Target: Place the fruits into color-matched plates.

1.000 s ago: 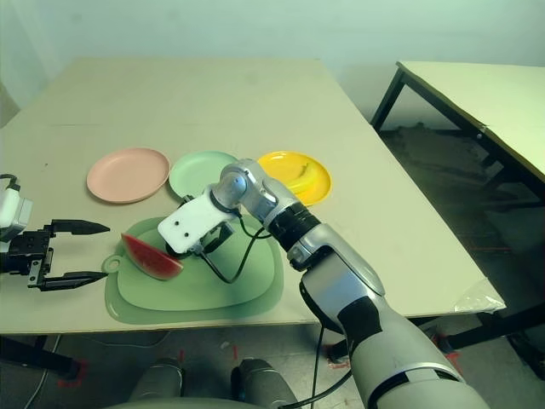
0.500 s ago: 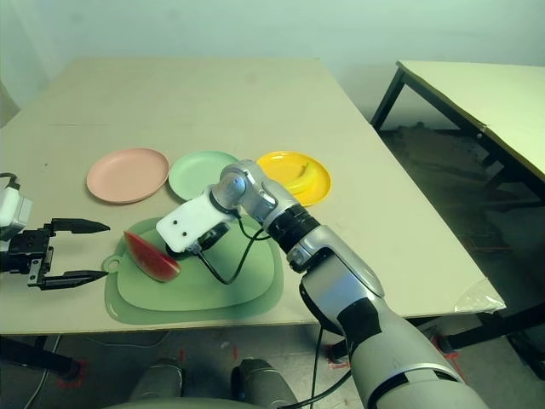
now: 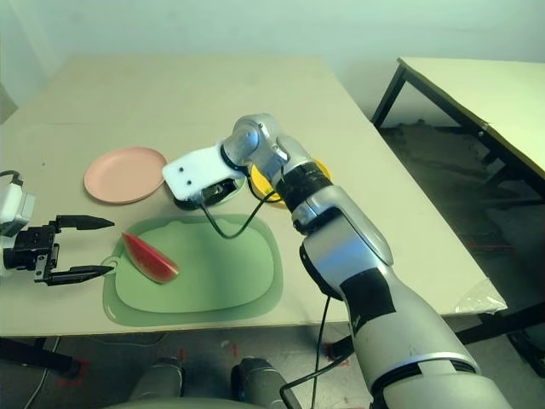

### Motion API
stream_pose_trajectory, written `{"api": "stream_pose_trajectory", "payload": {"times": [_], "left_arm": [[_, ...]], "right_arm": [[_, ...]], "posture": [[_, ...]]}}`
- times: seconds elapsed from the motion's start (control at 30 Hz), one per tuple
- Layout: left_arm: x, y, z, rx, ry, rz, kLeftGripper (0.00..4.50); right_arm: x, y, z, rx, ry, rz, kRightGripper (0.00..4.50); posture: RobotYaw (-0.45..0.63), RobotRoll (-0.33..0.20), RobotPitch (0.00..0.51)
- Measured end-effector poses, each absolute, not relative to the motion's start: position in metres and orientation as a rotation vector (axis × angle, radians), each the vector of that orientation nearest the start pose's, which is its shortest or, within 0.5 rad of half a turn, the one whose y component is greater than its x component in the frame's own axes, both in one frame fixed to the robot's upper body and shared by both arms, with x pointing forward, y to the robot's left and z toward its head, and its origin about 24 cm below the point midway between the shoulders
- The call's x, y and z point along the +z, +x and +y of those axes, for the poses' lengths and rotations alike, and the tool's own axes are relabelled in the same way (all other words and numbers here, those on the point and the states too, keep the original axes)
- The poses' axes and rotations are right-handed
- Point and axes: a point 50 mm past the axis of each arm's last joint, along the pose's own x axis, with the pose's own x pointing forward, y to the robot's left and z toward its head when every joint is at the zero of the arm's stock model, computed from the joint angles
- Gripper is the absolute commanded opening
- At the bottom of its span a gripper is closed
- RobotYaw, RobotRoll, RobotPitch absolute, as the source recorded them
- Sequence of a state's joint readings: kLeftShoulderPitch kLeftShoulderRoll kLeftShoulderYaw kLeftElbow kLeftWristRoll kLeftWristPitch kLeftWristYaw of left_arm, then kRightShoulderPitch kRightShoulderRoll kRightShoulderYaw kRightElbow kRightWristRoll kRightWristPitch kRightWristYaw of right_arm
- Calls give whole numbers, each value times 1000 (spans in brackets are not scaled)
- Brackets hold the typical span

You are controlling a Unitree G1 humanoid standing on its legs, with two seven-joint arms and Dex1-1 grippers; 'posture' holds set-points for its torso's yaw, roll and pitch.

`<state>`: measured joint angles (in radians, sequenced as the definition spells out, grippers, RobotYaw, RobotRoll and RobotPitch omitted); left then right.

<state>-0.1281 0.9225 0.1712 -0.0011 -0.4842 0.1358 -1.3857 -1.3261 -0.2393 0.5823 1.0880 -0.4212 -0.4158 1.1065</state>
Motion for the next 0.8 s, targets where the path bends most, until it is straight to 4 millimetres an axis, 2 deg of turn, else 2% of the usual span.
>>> {"api": "stream_pose_trajectory", "payload": {"times": [0.2,0.33,0.8], "left_arm": [[149,231,272,-1216,405,214,4500],[149,230,272,-1212,407,219,4500],[151,231,273,-1163,377,208,4500]], "right_arm": [[170,397,-64,1197,-1446,166,2823],[164,401,-66,1110,-1446,170,2823],[154,399,-60,1116,-1461,155,2823]], "posture": [[143,0,73],[143,0,73],[163,0,77]]}}
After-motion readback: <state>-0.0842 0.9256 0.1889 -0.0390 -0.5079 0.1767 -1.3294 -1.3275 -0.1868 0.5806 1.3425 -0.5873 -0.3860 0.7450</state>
